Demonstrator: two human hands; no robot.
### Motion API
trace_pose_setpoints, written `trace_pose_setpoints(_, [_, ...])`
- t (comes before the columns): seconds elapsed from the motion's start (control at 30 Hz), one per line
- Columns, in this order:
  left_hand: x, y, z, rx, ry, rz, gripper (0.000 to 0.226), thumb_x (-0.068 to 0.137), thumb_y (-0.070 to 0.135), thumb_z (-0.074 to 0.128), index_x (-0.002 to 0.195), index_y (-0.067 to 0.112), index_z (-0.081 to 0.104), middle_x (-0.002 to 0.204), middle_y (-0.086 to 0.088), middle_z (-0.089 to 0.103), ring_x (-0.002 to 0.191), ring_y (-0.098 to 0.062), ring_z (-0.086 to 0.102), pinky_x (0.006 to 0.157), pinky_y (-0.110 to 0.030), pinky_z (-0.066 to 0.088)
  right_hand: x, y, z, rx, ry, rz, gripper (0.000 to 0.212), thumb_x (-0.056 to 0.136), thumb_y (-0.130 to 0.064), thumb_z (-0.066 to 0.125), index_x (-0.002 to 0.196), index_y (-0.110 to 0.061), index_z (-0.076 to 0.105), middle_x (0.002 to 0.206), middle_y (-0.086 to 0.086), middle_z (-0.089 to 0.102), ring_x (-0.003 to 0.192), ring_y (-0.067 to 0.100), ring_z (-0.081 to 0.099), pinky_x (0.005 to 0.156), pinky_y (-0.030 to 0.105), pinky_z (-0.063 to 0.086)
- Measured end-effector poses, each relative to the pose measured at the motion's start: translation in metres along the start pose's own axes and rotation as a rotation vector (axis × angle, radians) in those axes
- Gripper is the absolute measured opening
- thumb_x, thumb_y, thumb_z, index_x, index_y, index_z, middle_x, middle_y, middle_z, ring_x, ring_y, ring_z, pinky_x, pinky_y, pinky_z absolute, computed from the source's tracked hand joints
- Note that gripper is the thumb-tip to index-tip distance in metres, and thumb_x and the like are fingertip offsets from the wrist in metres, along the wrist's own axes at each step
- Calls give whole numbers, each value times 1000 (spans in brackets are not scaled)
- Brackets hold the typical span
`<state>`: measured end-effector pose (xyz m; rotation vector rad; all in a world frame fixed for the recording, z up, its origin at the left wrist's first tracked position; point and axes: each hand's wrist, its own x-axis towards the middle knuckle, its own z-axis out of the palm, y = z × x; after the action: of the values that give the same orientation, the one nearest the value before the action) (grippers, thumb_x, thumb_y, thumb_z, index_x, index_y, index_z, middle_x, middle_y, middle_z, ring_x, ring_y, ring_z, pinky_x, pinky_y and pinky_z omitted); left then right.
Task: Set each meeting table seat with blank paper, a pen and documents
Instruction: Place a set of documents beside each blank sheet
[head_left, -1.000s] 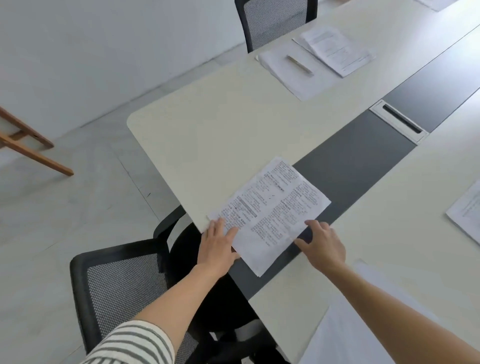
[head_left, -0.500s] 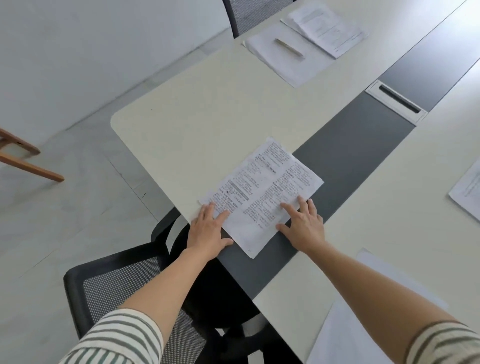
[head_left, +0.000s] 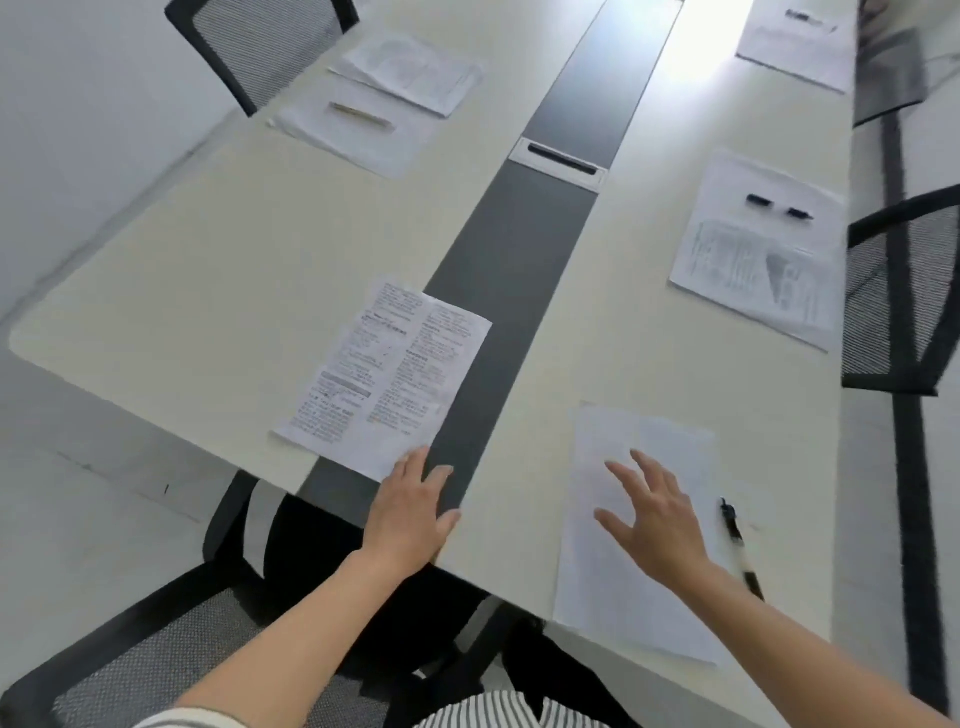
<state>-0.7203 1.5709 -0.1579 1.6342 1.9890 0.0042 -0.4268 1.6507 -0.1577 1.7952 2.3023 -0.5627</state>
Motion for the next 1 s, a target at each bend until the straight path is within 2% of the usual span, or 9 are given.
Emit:
trace_pose_setpoints(0.13, [-12, 37, 31, 38, -142, 110, 58, 95, 43, 48, 146, 24, 30, 160, -6, 11, 148, -21, 9, 116, -35, 21, -54, 37, 27, -72, -220, 122, 77, 89, -58, 54, 153, -39, 15, 165, 0, 1, 152, 23, 0, 118, 41, 23])
trace_pose_setpoints(0.23, [-18, 48, 44, 122, -180, 145, 57, 96, 42, 46, 146, 23, 29, 159, -6, 13, 147, -21, 11, 112, -35, 27, -55, 22, 37, -52, -260, 142, 81, 89, -60, 53, 154, -38, 11, 165, 3, -4, 152, 26, -4, 118, 41, 22])
trace_pose_setpoints(0.53, [-16, 43, 37, 205, -89, 128, 54, 98, 35, 42, 147, 20, 25, 161, -11, 8, 149, -26, 8, 115, -33, 28, 25, -74, 31, -71, -174, 60, 77, 84, -63, 54, 148, -33, 23, 160, 11, 13, 144, 35, 15, 107, 47, 36])
trace_pose_setpoints(0.63, [-9, 45, 40, 249, -97, 117, 54, 99, 36, 39, 148, 19, 23, 161, -13, 4, 149, -27, 5, 117, -34, 23, 32, -75, 25, -30, -166, 28, 67, 90, -57, 50, 147, -31, 29, 158, 8, 19, 142, 31, 21, 105, 46, 39])
trace_pose_setpoints(0.73, [-5, 49, 47, 260, -131, 128, 57, 101, 39, 35, 151, 22, 16, 162, -14, -2, 150, -28, 0, 121, -35, 12, 21, -41, 13, 141, -74, 51, 56, 93, -45, 52, 145, -30, 38, 156, 0, 29, 142, 22, 28, 102, 41, 43])
trace_pose_setpoints(0.87, [-1, 44, 53, 311, -163, 131, 58, 101, 43, 27, 153, 25, 10, 162, -13, -8, 150, -28, -6, 121, -37, 5, -9, 47, 2, 253, 144, 310, 48, 90, -32, 60, 137, -23, 51, 142, 1, 46, 131, 21, 43, 89, 37, 47])
trace_pose_setpoints(0.93, [3, 38, 49, 310, -148, 116, 56, 101, 43, 26, 153, 25, 12, 162, -13, -7, 150, -29, -5, 121, -38, 6, -24, 86, 2, 249, 119, 480, 49, 89, -30, 61, 136, -20, 50, 136, 5, 48, 124, 25, 46, 83, 38, 47])
trace_pose_setpoints(1.0, [8, 33, 44, 298, -139, 102, 55, 101, 42, 28, 152, 25, 16, 162, -13, -4, 150, -29, -3, 121, -38, 7, -33, 110, 6, 255, 41, 599, 47, 90, -30, 59, 134, -20, 49, 131, 8, 49, 120, 28, 50, 85, 39, 46])
